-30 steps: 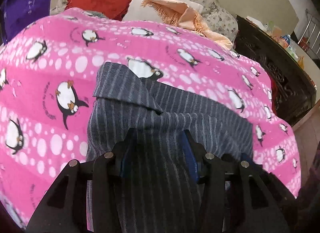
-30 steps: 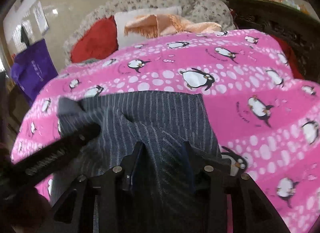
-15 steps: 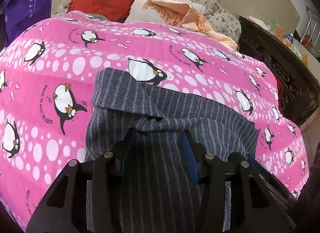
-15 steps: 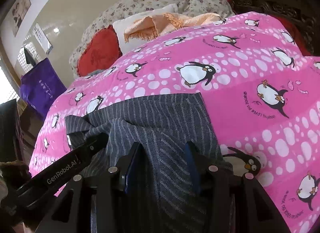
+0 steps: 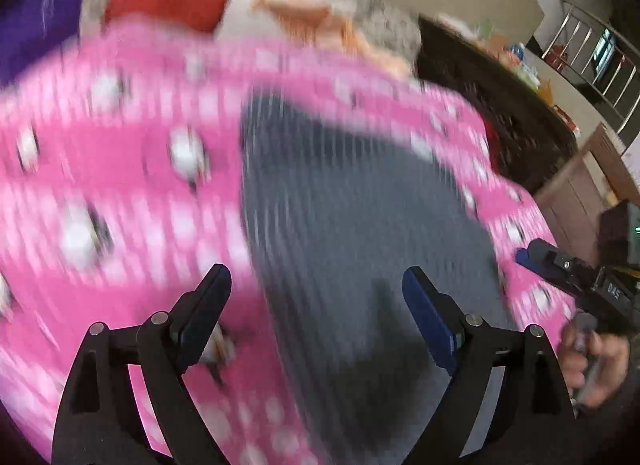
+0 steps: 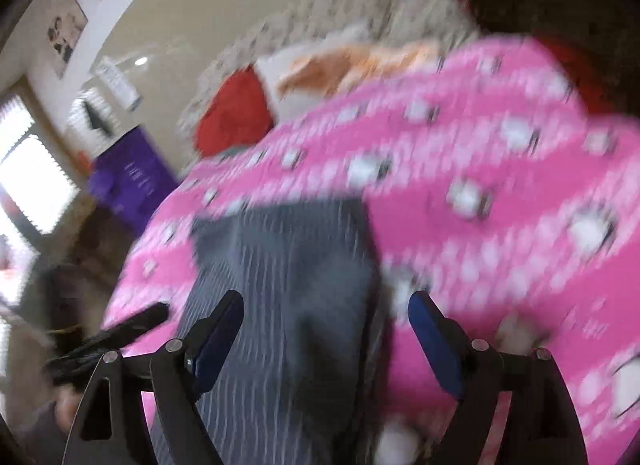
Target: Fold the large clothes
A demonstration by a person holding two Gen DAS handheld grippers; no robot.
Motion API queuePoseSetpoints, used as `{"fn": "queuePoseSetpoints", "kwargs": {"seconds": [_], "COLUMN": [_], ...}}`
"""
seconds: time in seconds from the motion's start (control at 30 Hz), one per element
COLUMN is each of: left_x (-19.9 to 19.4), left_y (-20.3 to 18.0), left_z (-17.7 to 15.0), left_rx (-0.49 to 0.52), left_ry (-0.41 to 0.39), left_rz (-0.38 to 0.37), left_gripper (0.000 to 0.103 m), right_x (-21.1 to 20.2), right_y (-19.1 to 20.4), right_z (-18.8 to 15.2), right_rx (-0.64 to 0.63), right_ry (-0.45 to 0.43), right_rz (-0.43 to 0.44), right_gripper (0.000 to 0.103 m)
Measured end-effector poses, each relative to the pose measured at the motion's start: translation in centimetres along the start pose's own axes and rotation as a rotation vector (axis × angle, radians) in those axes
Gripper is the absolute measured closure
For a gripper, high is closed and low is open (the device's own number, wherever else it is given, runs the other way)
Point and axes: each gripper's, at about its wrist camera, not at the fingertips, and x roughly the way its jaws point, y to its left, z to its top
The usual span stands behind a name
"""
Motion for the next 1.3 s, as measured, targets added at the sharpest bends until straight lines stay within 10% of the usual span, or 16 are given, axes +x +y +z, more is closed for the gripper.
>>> {"fn": "queuePoseSetpoints", "kwargs": {"seconds": [0.27, 0.37, 0.57, 0.87, 1.17, 1.3], "left_x": [1.1, 1.3, 1.0, -1.0, -8.6, -7.2], "left_y": [0.4, 0.4, -0.6, -2.3, 4.8, 8.6], "left_z": [-3.5, -3.0, -4.1, -5.1, -6.1, -6.8], "left_rx": [0.005, -0.004, 0.015, 0.060, 0.031, -0.052], "left_ry": [-0.029, -0.017, -0.013, -0.130, -0.162, -0.051], "left_rz": [-0.117, -0.130, -0.151, -0.079, -0.040, -0.072], "left_gripper": [0.008, 0.007, 0.011, 0.072, 0.073, 0.057], "right_x": [4.9, 6.5, 8.1, 8.5, 11.8, 12.5], "right_y": [-4.5, -4.1, -1.7, 0.0, 7.4, 10.7], "right_z": [-4.6, -3.7, -3.5, -3.9, -7.2, -7.7], "right_rx": [0.114, 0.108, -0.079, -0.098, 0.100, 0.003], "right_ry": [0.149, 0.202, 0.126, 0.095, 0.135, 0.137], "right_rz": [0.271, 0.400, 0.241, 0.167, 0.361, 0.255], "right_gripper": [0.014, 0.026, 0.041, 0.059, 0.060, 0.054]}}
